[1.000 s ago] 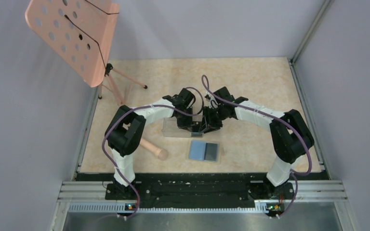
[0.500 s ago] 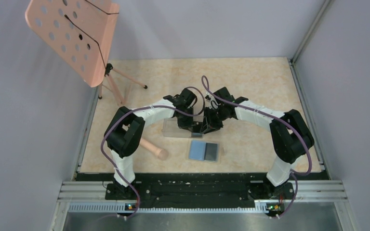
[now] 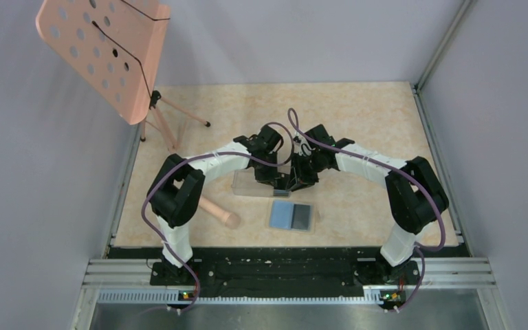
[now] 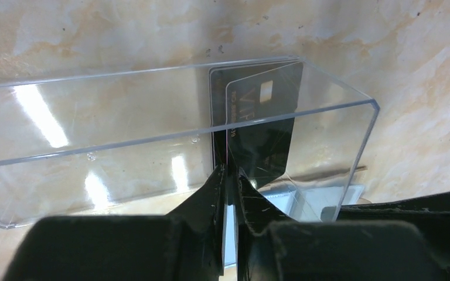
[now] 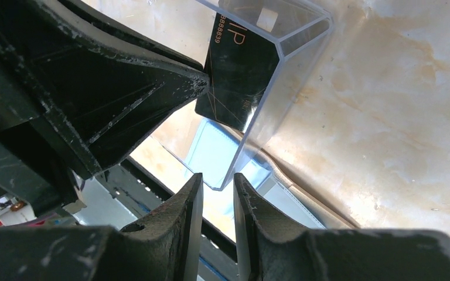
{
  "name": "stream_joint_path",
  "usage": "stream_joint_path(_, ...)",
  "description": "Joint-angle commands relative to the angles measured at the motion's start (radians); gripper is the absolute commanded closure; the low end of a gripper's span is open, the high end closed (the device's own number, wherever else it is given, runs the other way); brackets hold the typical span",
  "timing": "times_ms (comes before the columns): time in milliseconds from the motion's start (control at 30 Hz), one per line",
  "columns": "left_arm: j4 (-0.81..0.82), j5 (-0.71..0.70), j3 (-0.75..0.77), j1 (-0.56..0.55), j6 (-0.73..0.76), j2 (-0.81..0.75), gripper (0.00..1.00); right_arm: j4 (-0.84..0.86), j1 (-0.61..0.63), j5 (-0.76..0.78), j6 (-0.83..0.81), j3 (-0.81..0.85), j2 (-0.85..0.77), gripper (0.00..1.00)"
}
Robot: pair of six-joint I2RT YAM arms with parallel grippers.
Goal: Put the credit cards into the card holder
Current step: Pick up the credit card from the storage box.
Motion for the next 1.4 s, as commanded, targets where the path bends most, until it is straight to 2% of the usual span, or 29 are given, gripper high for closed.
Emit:
stream_joint_path(0, 0.088, 0.067, 0.032, -0.033, -0.02, -0.068, 0.88, 0.059, 0.002, -0.011, 0.002, 0.011, -0.054, 0.75)
stream_joint_path(300, 0.152, 0.107, -0.007, -0.034, -0.021, -0.086, 0.84, 0.056, 0.003, -0.003, 0.002, 0.003, -0.053, 0.74)
stream_joint_path(767, 0.087, 0.067, -0.006, -0.033, -0.026, -0.03, 0.72, 0.04, 0.003, 0.007, -0.006, 0.006, -0.065, 0.74)
stream_joint_path(900, 0.095, 0.074, -0.008, -0.033, -0.026, -0.017, 0.72, 0.04, 0.002, 0.006, -0.004, 0.005, -0.065, 0.74)
stream_joint_path(1000, 0.1, 0.082, -0.007, -0.032, -0.026, -0.004, 0.77, 0.04, 0.002, 0.007, -0.005, 0.004, -0.07, 0.74)
stream_joint_path(1100, 0.096, 0.077, -0.008, -0.034, -0.024, -0.006, 0.99, 0.04, 0.002, 0.008, -0.003, 0.003, -0.077, 0.74)
stream_joint_path(1233, 0.084, 0.04, -0.019, -0.033, -0.022, -0.053, 1.0, 0.031, 0.0, 0.017, 0.0, 0.018, -0.099, 0.71)
stream_joint_path(1367, 0.071, -0.017, -0.027, -0.032, -0.016, -0.141, 1.0, 0.015, -0.013, 0.028, 0.002, 0.033, -0.145, 0.57)
